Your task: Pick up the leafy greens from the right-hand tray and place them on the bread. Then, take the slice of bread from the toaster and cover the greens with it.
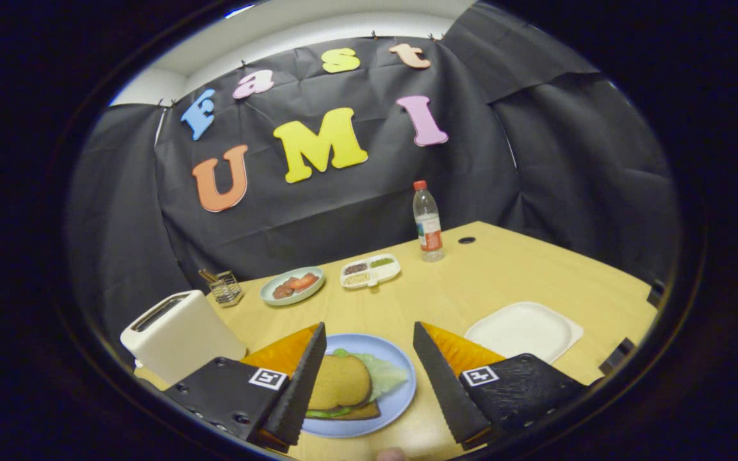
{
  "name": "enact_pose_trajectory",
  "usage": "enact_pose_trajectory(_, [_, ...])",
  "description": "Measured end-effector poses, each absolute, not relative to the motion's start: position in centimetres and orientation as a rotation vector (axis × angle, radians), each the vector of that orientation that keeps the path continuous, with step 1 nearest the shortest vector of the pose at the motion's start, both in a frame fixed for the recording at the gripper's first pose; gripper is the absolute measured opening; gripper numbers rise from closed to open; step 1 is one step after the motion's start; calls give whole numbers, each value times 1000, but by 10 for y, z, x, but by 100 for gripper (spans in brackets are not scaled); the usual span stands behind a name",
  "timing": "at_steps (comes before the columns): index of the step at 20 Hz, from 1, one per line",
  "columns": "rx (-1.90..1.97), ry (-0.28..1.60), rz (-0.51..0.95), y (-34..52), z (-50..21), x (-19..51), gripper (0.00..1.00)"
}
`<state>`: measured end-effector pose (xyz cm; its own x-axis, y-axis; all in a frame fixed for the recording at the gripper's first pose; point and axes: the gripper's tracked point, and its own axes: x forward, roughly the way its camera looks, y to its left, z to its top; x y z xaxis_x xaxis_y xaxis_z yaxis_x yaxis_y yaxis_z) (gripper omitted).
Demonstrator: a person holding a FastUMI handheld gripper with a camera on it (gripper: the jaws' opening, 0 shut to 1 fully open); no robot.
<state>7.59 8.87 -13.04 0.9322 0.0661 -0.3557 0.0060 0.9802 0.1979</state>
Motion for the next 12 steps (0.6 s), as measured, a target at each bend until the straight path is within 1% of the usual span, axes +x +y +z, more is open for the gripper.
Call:
enact_pose_trajectory(2, [147,322,42,82,-111,71,94])
enact_pose_trajectory(4, [92,275,60,78,-92,67,96])
enact_pose_trajectory(8, [-28,151,58,59,-39,49,96])
enact_pose_trajectory(12, [-55,43,49,50,12,16,96])
